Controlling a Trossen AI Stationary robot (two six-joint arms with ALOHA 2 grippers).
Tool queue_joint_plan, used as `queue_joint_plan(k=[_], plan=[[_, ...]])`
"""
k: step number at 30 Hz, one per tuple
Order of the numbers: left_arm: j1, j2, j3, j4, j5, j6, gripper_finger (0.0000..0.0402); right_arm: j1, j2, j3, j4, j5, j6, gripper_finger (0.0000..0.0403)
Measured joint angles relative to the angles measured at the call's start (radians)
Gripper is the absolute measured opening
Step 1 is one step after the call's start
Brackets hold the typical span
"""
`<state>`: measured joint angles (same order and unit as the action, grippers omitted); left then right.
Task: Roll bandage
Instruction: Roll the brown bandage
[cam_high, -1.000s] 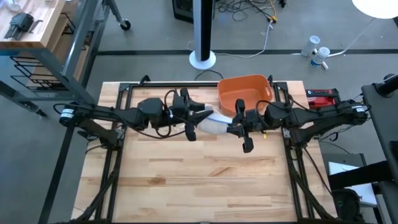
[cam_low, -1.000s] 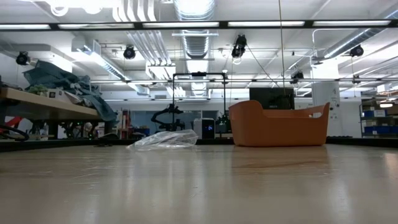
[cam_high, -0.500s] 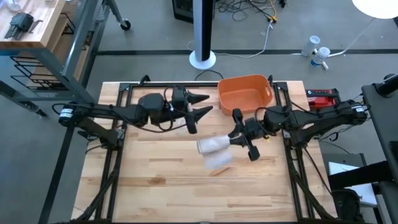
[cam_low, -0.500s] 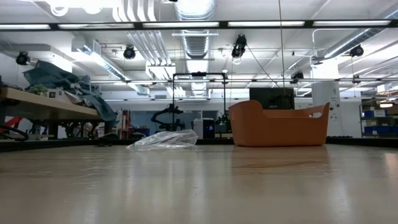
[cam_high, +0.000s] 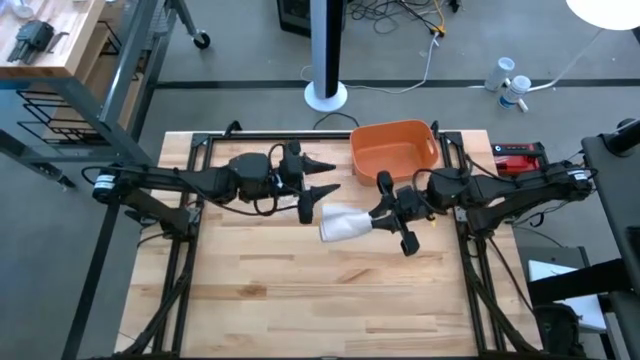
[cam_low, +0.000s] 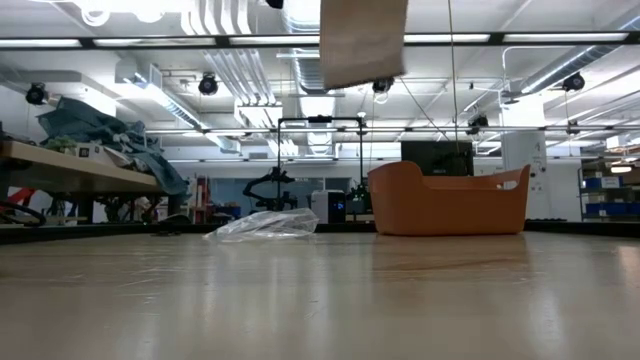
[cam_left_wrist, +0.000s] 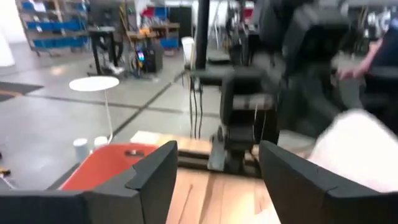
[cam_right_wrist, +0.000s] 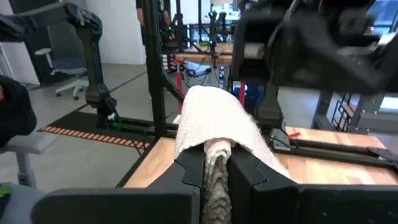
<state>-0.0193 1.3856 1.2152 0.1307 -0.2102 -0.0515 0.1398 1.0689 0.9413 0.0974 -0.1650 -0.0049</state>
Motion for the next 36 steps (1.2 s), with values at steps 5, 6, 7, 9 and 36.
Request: queue_joint_plan(k=[5,6,7,9,36], plan=[[-0.001,-0.036,-0.041,-0.06,0.077,0.054,0.0217,0.026,-0.057,0.0,-0.011,0.003,-0.045,0.0024],[-0.002,-0.044,-0.061,-0.049,0.105,0.062,0.0217,0.029,-0.069,0.0,-0.009,0.005,-0.054,0.0024],[-0.002,-0.053,-0.086,-0.048,0.14,0.074,0.0217,0.03,-0.079,-0.003,-0.005,0.008,-0.063,0.0024],[-0.003,-0.065,-0.141,-0.028,0.211,0.093,0.0217,0.03,-0.098,-0.013,-0.002,0.043,-0.067,0.0024],[-0.016,-0.038,-0.472,0.608,0.331,-0.092,0.0207,0.03,-0.012,-0.064,0.216,0.141,-0.075,0.0024]])
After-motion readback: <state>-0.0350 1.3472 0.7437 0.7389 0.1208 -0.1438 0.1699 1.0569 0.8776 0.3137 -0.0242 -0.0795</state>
